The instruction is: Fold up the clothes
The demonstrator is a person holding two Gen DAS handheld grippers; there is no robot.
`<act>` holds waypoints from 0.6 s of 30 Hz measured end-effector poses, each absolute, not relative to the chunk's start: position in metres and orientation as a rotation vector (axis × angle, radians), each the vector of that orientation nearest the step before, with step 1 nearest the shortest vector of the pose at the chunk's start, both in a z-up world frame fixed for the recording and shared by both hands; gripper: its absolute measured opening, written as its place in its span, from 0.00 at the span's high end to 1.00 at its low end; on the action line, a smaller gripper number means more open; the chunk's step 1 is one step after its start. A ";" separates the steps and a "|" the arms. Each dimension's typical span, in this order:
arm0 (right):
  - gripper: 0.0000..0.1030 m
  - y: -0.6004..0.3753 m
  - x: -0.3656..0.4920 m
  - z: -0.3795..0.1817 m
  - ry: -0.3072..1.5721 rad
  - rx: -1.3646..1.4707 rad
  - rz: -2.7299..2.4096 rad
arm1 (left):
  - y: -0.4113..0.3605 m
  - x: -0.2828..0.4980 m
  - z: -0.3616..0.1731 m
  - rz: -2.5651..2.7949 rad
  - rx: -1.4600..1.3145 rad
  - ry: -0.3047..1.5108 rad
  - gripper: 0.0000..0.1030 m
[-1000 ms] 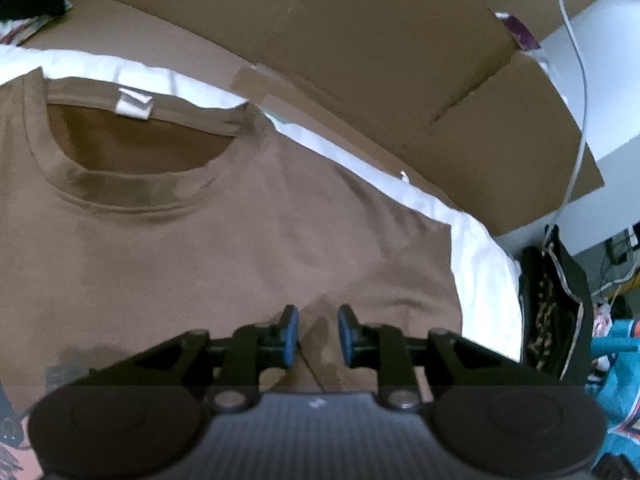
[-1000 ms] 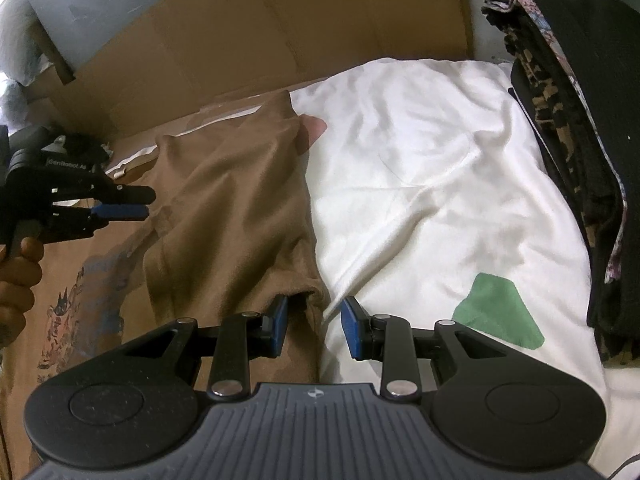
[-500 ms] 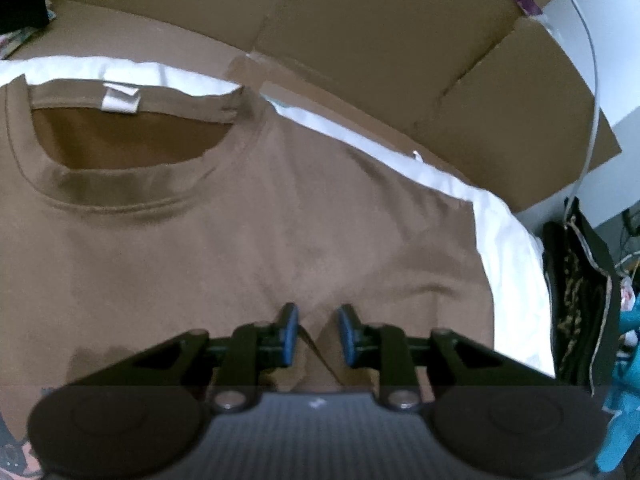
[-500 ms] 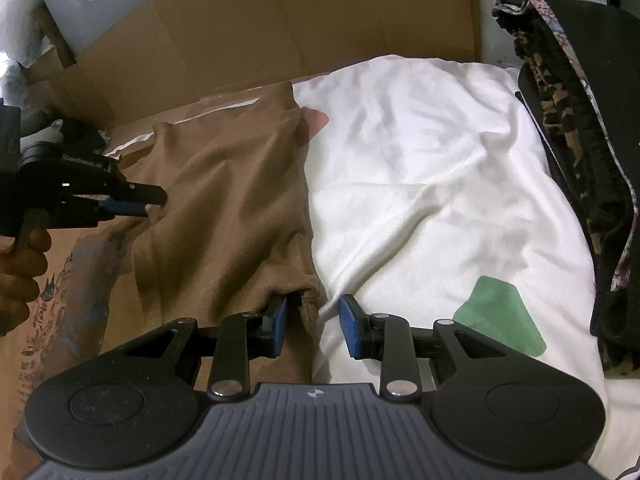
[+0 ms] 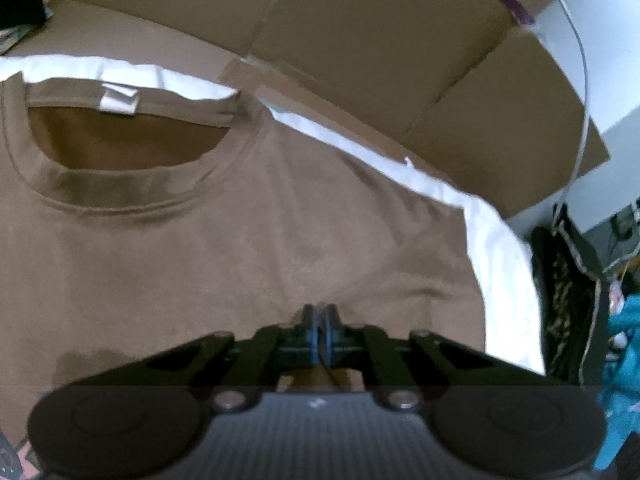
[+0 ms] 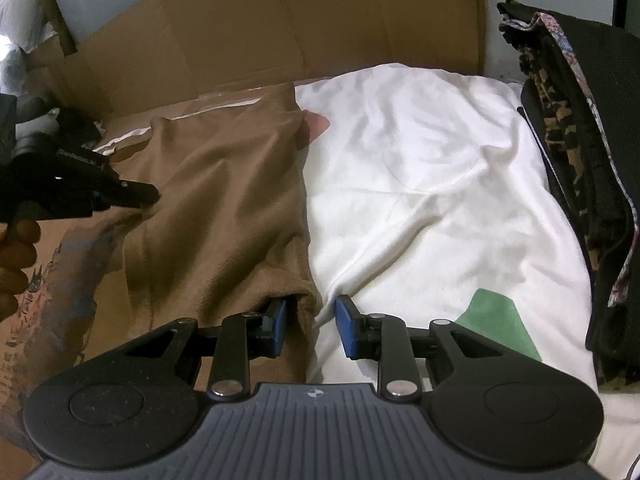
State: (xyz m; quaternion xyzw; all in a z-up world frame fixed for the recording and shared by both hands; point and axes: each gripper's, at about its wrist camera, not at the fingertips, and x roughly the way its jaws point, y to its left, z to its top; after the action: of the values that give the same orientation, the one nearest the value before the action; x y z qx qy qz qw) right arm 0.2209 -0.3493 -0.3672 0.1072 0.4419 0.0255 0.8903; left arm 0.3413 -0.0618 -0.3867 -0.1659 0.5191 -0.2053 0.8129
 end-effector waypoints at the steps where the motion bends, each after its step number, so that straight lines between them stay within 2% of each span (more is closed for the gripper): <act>1: 0.72 -0.349 0.221 -0.367 0.917 0.215 0.050 | -0.059 0.341 -0.384 -0.431 -0.359 1.097 0.96; 18: 0.75 -0.352 0.218 -0.370 0.916 0.213 0.025 | -0.032 0.342 -0.377 -0.325 -0.374 1.068 0.97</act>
State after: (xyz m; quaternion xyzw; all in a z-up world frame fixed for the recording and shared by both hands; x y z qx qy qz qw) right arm 0.2176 -0.3515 -0.3698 0.1026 0.4413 0.0122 0.8914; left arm 0.3416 -0.0325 -0.3771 -0.1762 0.5035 -0.1532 0.8318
